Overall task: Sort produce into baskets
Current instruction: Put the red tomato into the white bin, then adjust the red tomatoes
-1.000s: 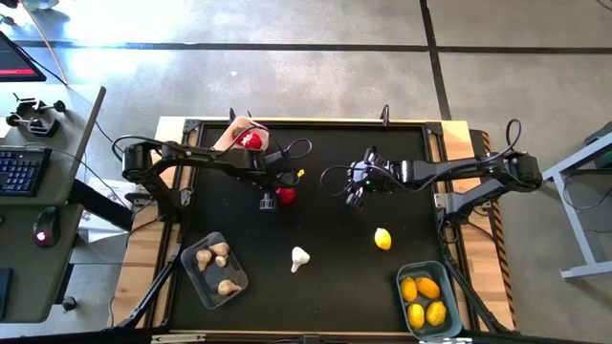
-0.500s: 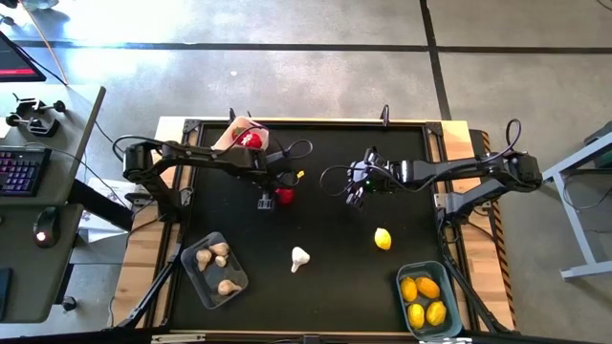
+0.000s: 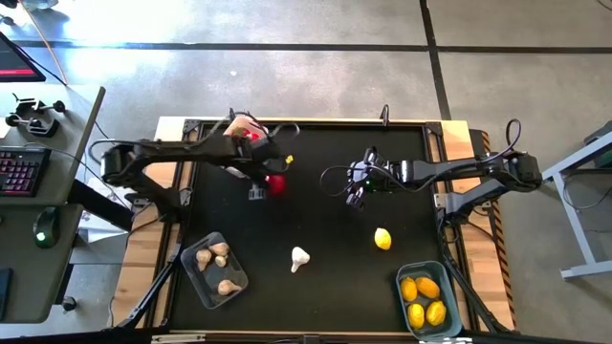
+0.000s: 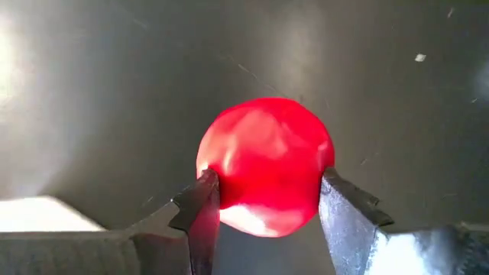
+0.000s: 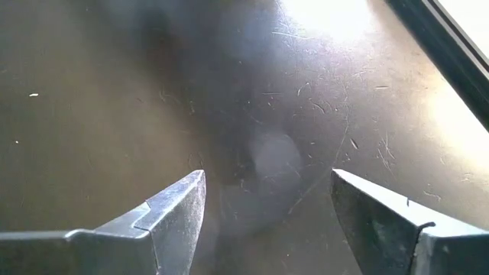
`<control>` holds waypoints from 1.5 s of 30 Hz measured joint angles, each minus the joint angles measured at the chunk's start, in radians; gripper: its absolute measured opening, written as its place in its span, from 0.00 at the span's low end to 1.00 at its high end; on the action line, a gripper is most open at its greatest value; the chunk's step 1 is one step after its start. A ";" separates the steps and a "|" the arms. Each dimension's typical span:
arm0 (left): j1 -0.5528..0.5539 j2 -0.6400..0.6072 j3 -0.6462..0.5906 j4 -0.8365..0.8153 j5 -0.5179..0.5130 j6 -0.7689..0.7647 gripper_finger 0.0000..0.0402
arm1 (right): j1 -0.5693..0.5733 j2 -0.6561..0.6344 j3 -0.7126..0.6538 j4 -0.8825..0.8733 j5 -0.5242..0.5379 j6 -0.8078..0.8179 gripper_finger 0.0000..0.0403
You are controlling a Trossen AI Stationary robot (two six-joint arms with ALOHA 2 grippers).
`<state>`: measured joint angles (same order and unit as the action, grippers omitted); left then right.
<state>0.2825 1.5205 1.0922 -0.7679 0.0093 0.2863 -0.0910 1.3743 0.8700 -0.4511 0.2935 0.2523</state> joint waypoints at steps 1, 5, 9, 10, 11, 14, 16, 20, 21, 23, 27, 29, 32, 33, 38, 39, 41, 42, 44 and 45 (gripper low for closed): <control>0.010 -0.023 0.001 -0.011 -0.003 -0.013 0.41 | 0.000 0.000 0.000 0.000 0.000 0.000 0.68; 0.064 -0.109 0.002 -0.110 -0.079 -0.084 0.41 | 0.000 0.000 0.000 0.000 0.000 0.000 0.68; 0.138 -0.190 0.003 -0.223 -0.157 -0.164 0.41 | 0.000 0.000 0.000 0.016 0.000 0.000 0.68; 0.158 -0.205 0.002 -0.241 -0.177 -0.177 0.41 | 0.000 0.000 0.000 0.020 -0.001 0.000 0.68; 0.179 -0.218 0.002 -0.256 -0.197 -0.183 0.41 | 0.000 0.000 0.000 0.025 0.000 0.000 0.68; 0.245 -0.241 0.004 -0.284 -0.253 -0.205 0.41 | 0.000 0.000 0.000 0.040 -0.001 0.000 0.68; 0.293 -0.240 0.003 -0.291 -0.258 -0.206 0.41 | 0.000 0.000 0.000 0.043 -0.001 0.000 0.68; 0.371 -0.215 0.000 -0.297 -0.259 -0.207 0.41 | 0.000 0.000 0.000 0.045 -0.001 0.000 0.68; 0.388 -0.205 0.000 -0.300 -0.259 -0.208 0.41 | 0.000 0.000 0.000 0.045 -0.001 0.000 0.68; 0.420 -0.184 -0.001 -0.300 -0.259 -0.215 0.41 | 0.000 0.000 0.000 0.046 -0.001 0.001 0.68; 0.470 -0.134 -0.001 -0.303 -0.263 -0.198 0.41 | 0.000 0.000 0.000 0.046 -0.001 0.001 0.68; 0.484 -0.112 -0.001 -0.303 -0.260 -0.189 0.41 | 0.000 0.000 0.000 0.046 -0.001 0.001 0.68; 0.490 -0.085 -0.001 -0.301 -0.257 -0.188 0.42 | 0.000 0.000 0.000 0.046 -0.001 -0.001 0.68; 0.490 -0.079 -0.001 -0.301 -0.257 -0.187 0.43 | 0.000 0.000 0.000 0.046 -0.001 -0.003 0.68; 0.490 -0.069 -0.001 -0.286 -0.256 -0.185 0.52 | 0.000 0.000 0.000 0.046 -0.001 -0.008 0.68; 0.490 -0.069 -0.001 -0.288 -0.256 -0.186 0.54 | 0.000 0.000 0.000 0.046 -0.001 -0.010 0.68; 0.490 -0.069 0.000 -0.297 -0.255 -0.188 0.58 | 0.000 0.000 0.000 0.046 -0.006 -0.012 0.68; 0.490 -0.069 0.000 -0.304 -0.255 -0.188 0.60 | 0.000 0.000 0.000 0.046 -0.006 -0.018 0.68; 0.490 -0.069 -0.001 -0.312 -0.255 -0.199 0.62 | 0.000 0.000 0.000 0.046 -0.007 -0.026 0.68; 0.490 -0.069 0.000 -0.312 -0.255 -0.203 0.62 | 0.000 0.000 0.000 0.046 -0.008 -0.027 0.68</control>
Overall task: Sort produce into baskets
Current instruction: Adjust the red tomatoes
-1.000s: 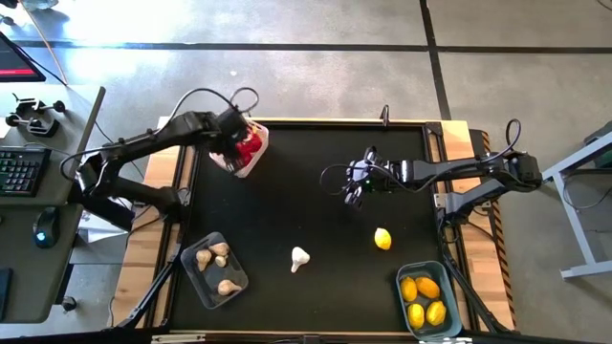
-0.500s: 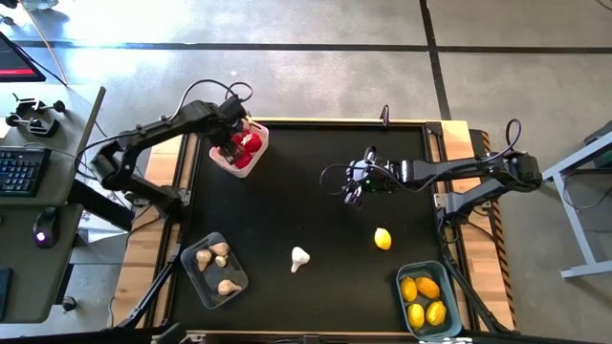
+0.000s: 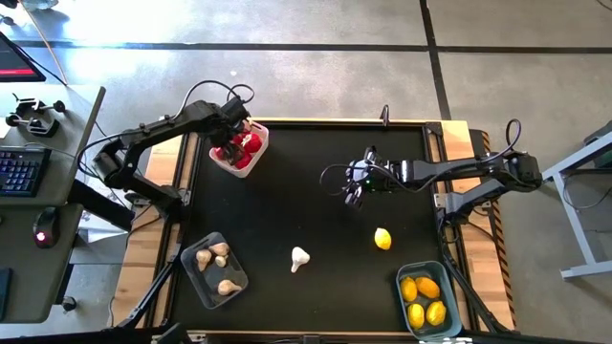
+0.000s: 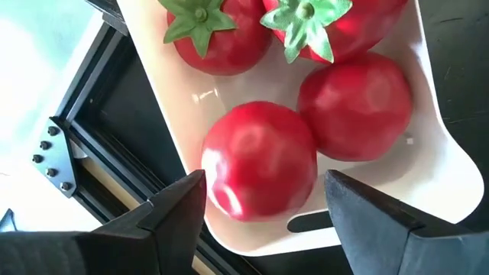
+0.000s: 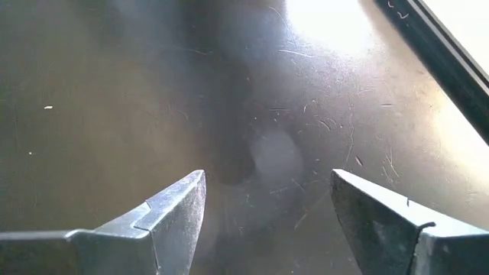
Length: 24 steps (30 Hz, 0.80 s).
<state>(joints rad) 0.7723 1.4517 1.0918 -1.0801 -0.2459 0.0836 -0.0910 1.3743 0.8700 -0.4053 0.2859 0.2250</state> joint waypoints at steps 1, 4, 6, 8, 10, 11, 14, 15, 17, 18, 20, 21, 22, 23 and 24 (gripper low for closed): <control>0.000 0.000 0.000 -0.002 0.000 -0.001 0.63 | 0.000 0.000 0.000 0.000 0.000 -0.002 0.68; 0.000 -0.002 0.000 -0.003 0.000 0.012 0.63 | 0.000 0.000 0.000 0.000 0.000 -0.002 0.68; -0.003 -0.014 0.000 0.012 0.000 0.015 0.63 | 0.000 0.000 0.000 0.000 -0.001 -0.002 0.68; -0.011 -0.035 0.000 0.041 0.000 0.024 0.63 | 0.000 0.000 0.000 0.000 -0.001 -0.001 0.68; -0.025 -0.065 0.000 0.089 0.001 0.054 0.62 | 0.000 0.000 0.000 0.000 -0.001 -0.002 0.68; -0.032 -0.080 0.000 0.126 0.009 0.068 0.61 | 0.000 0.000 0.000 0.000 -0.001 -0.002 0.68; -0.047 -0.099 0.002 0.227 0.090 0.080 0.56 | 0.000 0.000 0.000 0.000 -0.001 -0.002 0.68; -0.050 -0.096 0.002 0.246 0.112 0.083 0.54 | 0.000 0.000 0.000 0.000 -0.001 -0.002 0.67; -0.052 -0.075 0.002 0.275 0.125 0.085 0.50 | 0.000 0.000 0.000 0.000 -0.001 -0.002 0.64; -0.053 -0.060 0.002 0.282 0.124 0.087 0.47 | 0.000 0.000 0.000 0.000 -0.001 -0.004 0.62; -0.053 -0.026 0.001 0.284 0.112 0.093 0.41 | 0.000 0.000 0.000 0.000 -0.001 -0.006 0.57; -0.053 -0.011 0.001 0.284 0.097 0.093 0.38 | 0.000 0.000 0.000 0.000 -0.001 -0.006 0.54; -0.053 0.002 0.001 0.287 0.082 0.093 0.35 | 0.000 0.000 0.000 0.000 -0.001 -0.007 0.51; -0.053 0.014 0.001 0.292 0.074 0.092 0.32 | 0.000 0.000 0.000 0.000 -0.001 -0.009 0.48; -0.053 0.025 0.001 0.297 0.066 0.088 0.29 | 0.000 0.000 0.000 0.000 -0.001 -0.011 0.45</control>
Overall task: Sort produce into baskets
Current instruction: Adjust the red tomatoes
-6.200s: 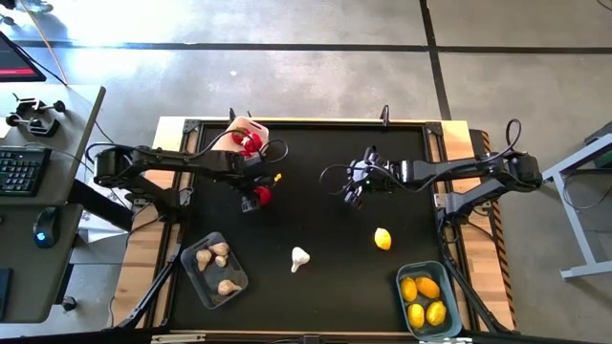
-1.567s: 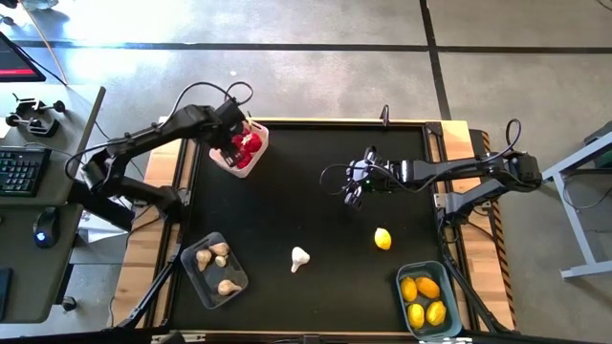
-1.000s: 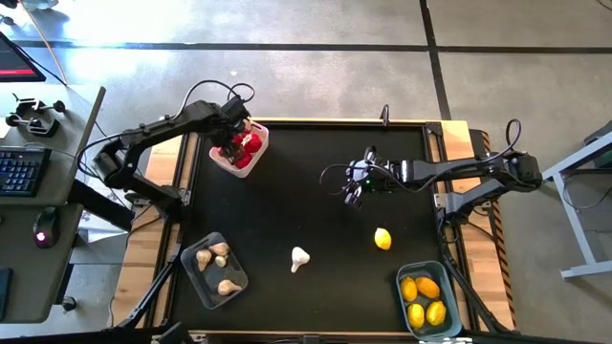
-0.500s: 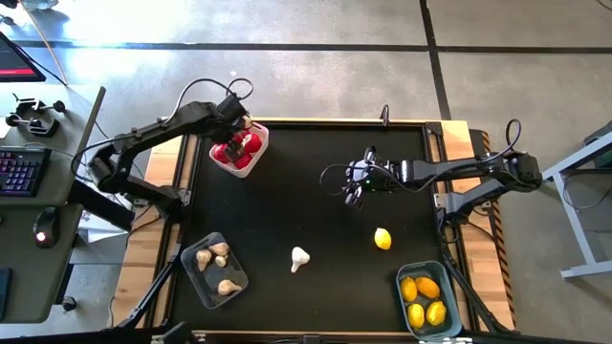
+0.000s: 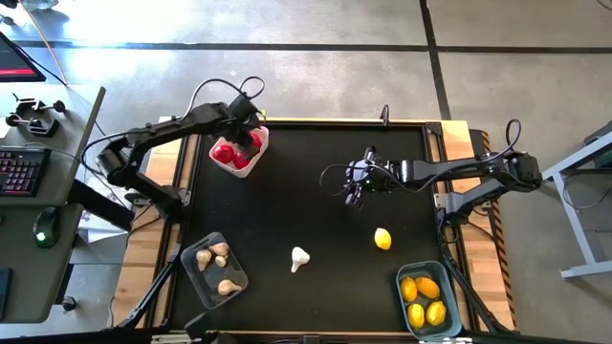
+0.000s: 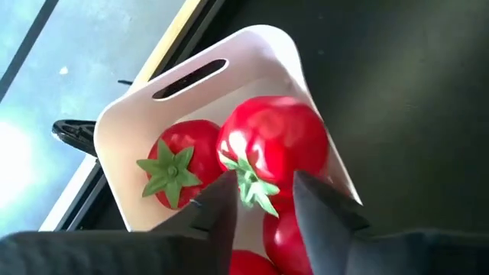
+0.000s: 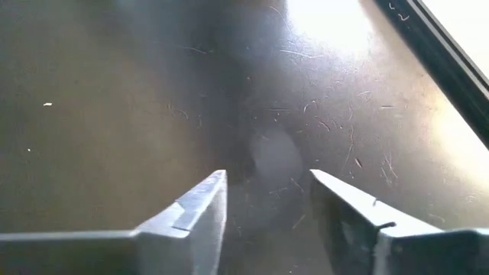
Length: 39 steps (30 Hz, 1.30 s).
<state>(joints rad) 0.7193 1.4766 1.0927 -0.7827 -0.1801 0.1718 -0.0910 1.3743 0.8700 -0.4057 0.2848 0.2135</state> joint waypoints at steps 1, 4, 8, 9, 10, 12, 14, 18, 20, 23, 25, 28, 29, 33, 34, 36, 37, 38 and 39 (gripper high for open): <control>0.000 0.011 0.000 0.007 -0.007 -0.003 0.26 | 0.000 0.000 0.000 0.000 0.000 -0.005 0.42; 0.000 0.036 0.000 0.035 -0.010 0.003 0.18 | 0.000 0.000 0.000 0.000 0.000 -0.013 0.33; 0.000 0.067 0.000 0.066 -0.014 0.014 0.11 | 0.000 0.000 0.000 0.000 0.000 -0.013 0.24; 0.000 0.074 0.000 0.077 -0.013 0.014 0.09 | 0.000 0.000 0.000 0.000 0.000 -0.013 0.23; 0.002 0.079 0.000 0.083 -0.013 0.014 0.08 | 0.000 0.000 0.000 0.000 0.000 -0.013 0.21; 0.002 0.088 0.000 0.084 -0.011 0.016 0.07 | 0.000 0.000 0.000 0.000 0.000 -0.013 0.19; 0.002 0.089 0.000 0.090 -0.009 0.021 0.06 | 0.000 0.000 0.000 0.000 0.000 -0.013 0.18; -0.004 0.062 -0.002 0.127 -0.018 0.019 0.04 | 0.000 0.000 0.000 0.000 0.000 -0.013 0.16; -0.007 0.031 -0.002 0.144 -0.018 0.016 0.04 | 0.000 0.000 0.000 0.000 0.000 -0.013 0.17; -0.019 -0.013 -0.004 0.141 -0.011 0.012 0.03 | 0.000 0.000 0.000 0.000 0.000 -0.013 0.17; -0.034 -0.052 -0.022 0.134 -0.011 0.005 0.03 | 0.000 0.000 0.000 0.000 0.000 -0.013 0.17; -0.067 -0.101 -0.037 0.064 -0.027 -0.014 0.02 | 0.000 0.000 0.000 0.001 0.000 -0.009 0.17; -0.082 -0.113 -0.037 0.021 -0.046 -0.031 0.02 | 0.000 0.000 0.000 0.001 0.000 -0.009 0.17; -0.129 -0.147 -0.037 -0.171 -0.117 -0.121 0.02 | 0.000 0.000 0.000 0.009 0.000 -0.008 0.17; -0.137 -0.148 -0.037 -0.216 -0.127 -0.156 0.02 | 0.000 0.000 0.000 0.014 0.000 -0.008 0.17; -0.148 -0.147 -0.037 -0.300 -0.152 -0.224 0.02 | 0.000 0.000 0.000 0.021 0.000 -0.009 0.17; -0.151 -0.147 -0.037 -0.332 -0.170 -0.253 0.02 | 0.000 0.000 0.000 0.025 0.000 -0.011 0.17; -0.154 -0.147 -0.037 -0.354 -0.193 -0.276 0.02 | 0.000 0.000 -0.001 0.028 0.000 -0.012 0.17; -0.156 -0.147 -0.037 -0.373 -0.219 -0.298 0.02 | 0.000 0.000 -0.001 0.032 0.000 -0.012 0.17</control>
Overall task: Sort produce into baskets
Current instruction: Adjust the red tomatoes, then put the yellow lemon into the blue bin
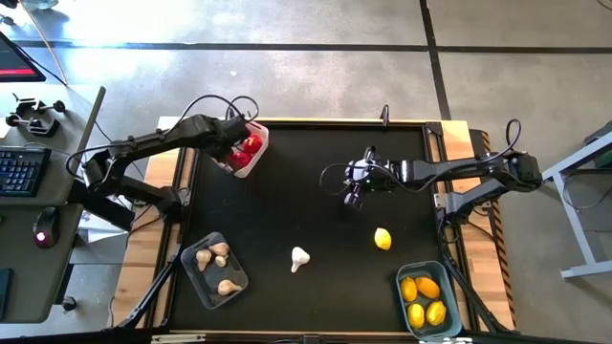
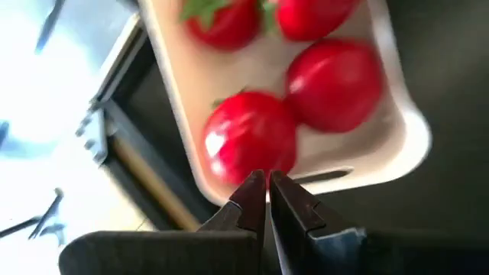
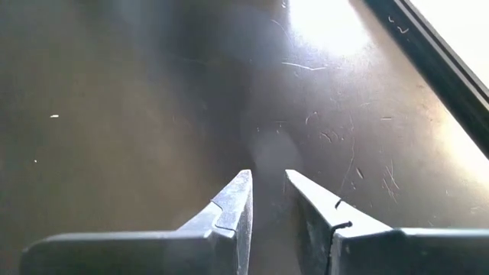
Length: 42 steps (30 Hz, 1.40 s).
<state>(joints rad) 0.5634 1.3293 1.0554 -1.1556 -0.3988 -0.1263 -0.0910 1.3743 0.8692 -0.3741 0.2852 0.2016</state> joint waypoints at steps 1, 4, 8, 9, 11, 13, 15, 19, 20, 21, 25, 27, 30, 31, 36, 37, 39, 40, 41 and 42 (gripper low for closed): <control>-0.001 0.000 0.000 -0.020 -0.022 -0.021 0.02 | 0.000 0.000 0.000 0.003 0.000 0.000 0.17; -0.001 0.007 0.000 -0.072 -0.052 -0.056 0.02 | 0.000 0.000 0.000 0.007 0.000 0.000 0.17; 0.000 0.007 -0.006 -0.076 -0.068 -0.064 0.02 | 0.000 0.000 0.000 0.007 0.000 0.000 0.17; 0.001 0.007 -0.013 -0.074 -0.070 -0.064 0.02 | 0.000 0.000 0.000 0.007 0.000 0.000 0.17; 0.009 0.008 -0.036 -0.072 -0.075 -0.061 0.02 | 0.000 0.000 0.000 0.007 0.000 0.007 0.17; 0.013 0.007 -0.075 -0.053 -0.076 -0.055 0.02 | 0.000 0.000 0.000 0.009 0.000 0.020 0.17; 0.013 0.008 -0.112 -0.023 -0.084 -0.056 0.02 | 0.000 0.000 0.000 0.010 0.000 0.024 0.17; 0.011 0.008 -0.160 0.073 -0.106 -0.055 0.02 | 0.000 0.000 0.000 0.033 0.000 0.015 0.17; 0.012 0.008 -0.166 0.098 -0.106 -0.051 0.02 | 0.000 0.000 0.000 0.042 0.000 0.014 0.17; 0.012 0.008 -0.174 0.127 -0.106 -0.044 0.02 | 0.000 0.000 0.000 0.049 0.000 0.014 0.17; 0.019 0.007 -0.208 0.198 -0.104 -0.018 0.02 | 0.000 0.000 0.000 0.071 0.000 0.025 0.17; 0.026 0.007 -0.222 0.219 -0.099 -0.010 0.02 | 0.000 0.000 0.000 0.084 0.000 0.025 0.17; 0.032 0.007 -0.228 0.231 -0.102 -0.009 0.02 | 0.000 0.000 0.000 0.102 0.000 0.024 0.17; 0.032 0.006 -0.228 0.236 -0.112 -0.002 0.02 | 0.000 0.000 0.000 0.105 0.000 0.021 0.17; 0.009 -0.047 -0.228 0.268 -0.119 0.002 0.02 | 0.000 0.000 0.000 0.116 -0.001 0.014 0.17; 0.002 -0.064 -0.228 0.275 -0.119 0.000 0.02 | 0.000 0.000 0.000 0.118 -0.004 0.015 0.17; -0.015 -0.102 -0.228 0.297 -0.111 -0.009 0.02 | 0.002 0.000 0.000 0.130 -0.010 0.016 0.17; -0.024 -0.120 -0.228 0.307 -0.109 -0.017 0.02 | 0.005 0.000 0.000 0.140 -0.016 0.016 0.17; -0.039 -0.138 -0.228 0.317 -0.108 -0.023 0.02 | 0.010 0.003 0.000 0.155 -0.028 0.014 0.17; -0.055 -0.159 -0.234 0.341 -0.108 -0.028 0.02 | 0.015 0.008 0.000 0.175 -0.047 0.007 0.17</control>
<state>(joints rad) 0.5089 1.1700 0.8213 -0.8147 -0.5072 -0.1541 -0.0757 1.3823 0.8688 -0.1989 0.2386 0.2091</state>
